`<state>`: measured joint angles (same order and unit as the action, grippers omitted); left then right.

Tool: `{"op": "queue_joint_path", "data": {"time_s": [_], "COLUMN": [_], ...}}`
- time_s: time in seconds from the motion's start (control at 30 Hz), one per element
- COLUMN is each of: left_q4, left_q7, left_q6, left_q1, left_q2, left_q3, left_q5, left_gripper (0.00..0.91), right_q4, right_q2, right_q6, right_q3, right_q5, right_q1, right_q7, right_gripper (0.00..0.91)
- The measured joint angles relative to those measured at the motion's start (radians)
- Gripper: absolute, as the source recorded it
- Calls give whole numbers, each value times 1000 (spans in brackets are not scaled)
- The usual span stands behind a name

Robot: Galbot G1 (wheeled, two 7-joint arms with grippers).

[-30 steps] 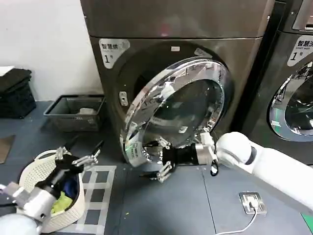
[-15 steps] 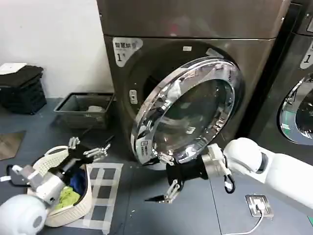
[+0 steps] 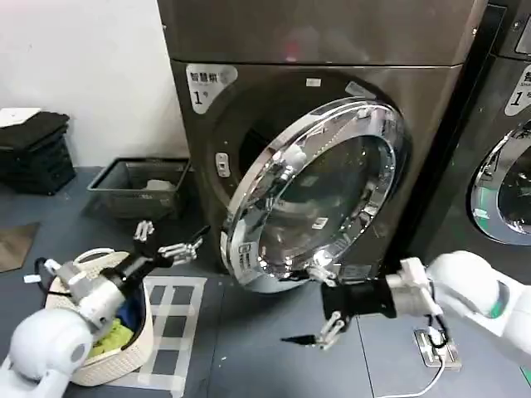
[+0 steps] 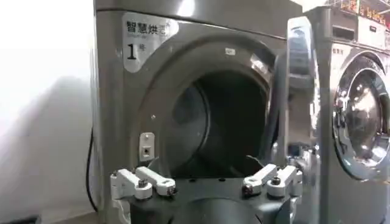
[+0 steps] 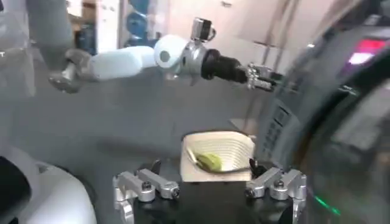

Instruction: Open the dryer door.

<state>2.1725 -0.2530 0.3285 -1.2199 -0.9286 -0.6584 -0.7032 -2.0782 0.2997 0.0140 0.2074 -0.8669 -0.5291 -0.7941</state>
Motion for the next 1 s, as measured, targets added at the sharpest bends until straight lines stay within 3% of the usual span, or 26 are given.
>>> {"op": "queue_joint_path", "data": {"time_s": [0.3, 0.43, 0.57, 0.77, 1.0], "left_q4": [-48, -67, -79, -92, -108], "left_q7": [-4, -27, -56, -90, -99], "left_q6": [4, 4, 3, -6, -12], "left_q1": [71, 101, 125, 163, 227], "left_q2": [18, 40, 72, 118, 129], "left_q3": [49, 77, 106, 187, 284], "left_q5": [-38, -67, -82, -75, -78], "left_gripper": [907, 907, 907, 907, 907], "right_q4": [-30, -30, -31, -22, -7], "right_q2": [-88, -116, -106, -14, 201], "right_q6": [-13, -19, -30, -100, -172], "right_q3": [-347, -452, -660, -1062, -1471], "right_q5": [-42, -41, -17, 30, 49], "right_q1": [-294, -388, -604, -1004, -1443], "right_q7": [-5, 11, 23, 36, 38], "right_gripper": [907, 907, 907, 907, 907]}}
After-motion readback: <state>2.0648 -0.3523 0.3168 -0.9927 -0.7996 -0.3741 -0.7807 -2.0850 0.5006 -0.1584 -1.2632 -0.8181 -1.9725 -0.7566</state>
